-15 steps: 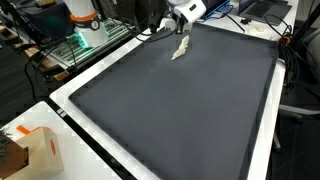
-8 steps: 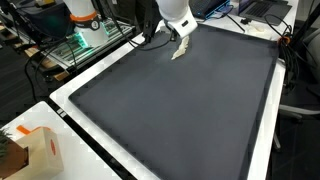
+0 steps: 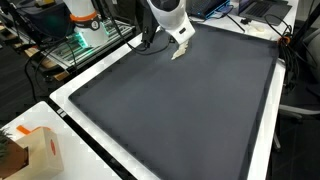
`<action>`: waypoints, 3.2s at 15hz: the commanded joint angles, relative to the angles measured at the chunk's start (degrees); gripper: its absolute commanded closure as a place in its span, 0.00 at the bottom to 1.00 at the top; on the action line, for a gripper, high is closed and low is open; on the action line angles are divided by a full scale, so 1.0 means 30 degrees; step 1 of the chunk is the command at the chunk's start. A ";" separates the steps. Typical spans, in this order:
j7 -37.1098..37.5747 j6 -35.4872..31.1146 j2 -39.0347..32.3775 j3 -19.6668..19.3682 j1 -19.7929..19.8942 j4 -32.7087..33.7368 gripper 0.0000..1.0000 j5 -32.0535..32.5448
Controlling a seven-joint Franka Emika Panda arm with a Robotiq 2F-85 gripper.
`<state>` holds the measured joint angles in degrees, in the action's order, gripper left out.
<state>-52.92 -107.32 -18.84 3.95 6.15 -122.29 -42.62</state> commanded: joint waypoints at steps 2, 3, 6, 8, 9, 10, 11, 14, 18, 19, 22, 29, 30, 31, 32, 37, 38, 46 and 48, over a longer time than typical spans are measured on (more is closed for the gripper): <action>-0.0862 0.1027 -0.0545 -0.0259 0.0237 0.0606 0.99 -0.0954; -0.0951 0.1133 -0.0598 -0.0294 0.0245 0.0686 0.99 -0.1046; -0.0650 0.1313 -0.0684 -0.0425 0.0194 0.0864 0.99 -0.1081; -0.0233 0.1234 -0.0603 -0.0517 0.0111 0.0896 0.99 -0.0924; 0.0069 0.1103 -0.0533 -0.0569 0.0043 0.0880 0.99 -0.0839; 0.0306 0.1021 -0.0471 -0.0603 -0.0005 0.0864 0.99 -0.0774; 0.0657 0.0953 -0.0373 -0.0637 -0.0058 0.0826 0.99 -0.0704; 0.1766 0.0932 -0.0109 -0.0693 -0.0169 0.0719 0.99 -0.0509; 0.3551 0.0814 0.0635 -0.0743 -0.0408 0.0405 0.99 0.0031; 0.4087 0.0731 0.0953 -0.0761 -0.0493 0.0287 0.99 0.0220; 0.5443 0.0672 0.2015 -0.0729 -0.0718 -0.0052 0.99 0.0853; 0.9692 -0.0906 0.5193 -0.0390 -0.1887 -0.0993 0.99 0.3857; 1.0483 -0.1374 0.5634 -0.0303 -0.2139 -0.1156 0.99 0.4495; 1.1254 -0.1799 0.5975 -0.0209 -0.2352 -0.1260 0.99 0.5109; 1.2144 -0.2358 0.6309 -0.0101 -0.2593 -0.1399 0.99 0.5810; 1.6174 -0.3954 0.7326 0.0463 -0.3483 -0.1826 0.99 0.9106; 1.6940 -0.4167 0.7418 0.0560 -0.3604 -0.1835 0.99 0.9731; 2.1292 -0.4749 0.8065 0.1144 -0.4027 -0.2045 0.99 1.3822; 2.0635 -0.4278 0.7499 0.1037 -0.3989 -0.1326 0.96 1.3346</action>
<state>9.00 -120.30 3.67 7.31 -5.59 -126.37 -2.56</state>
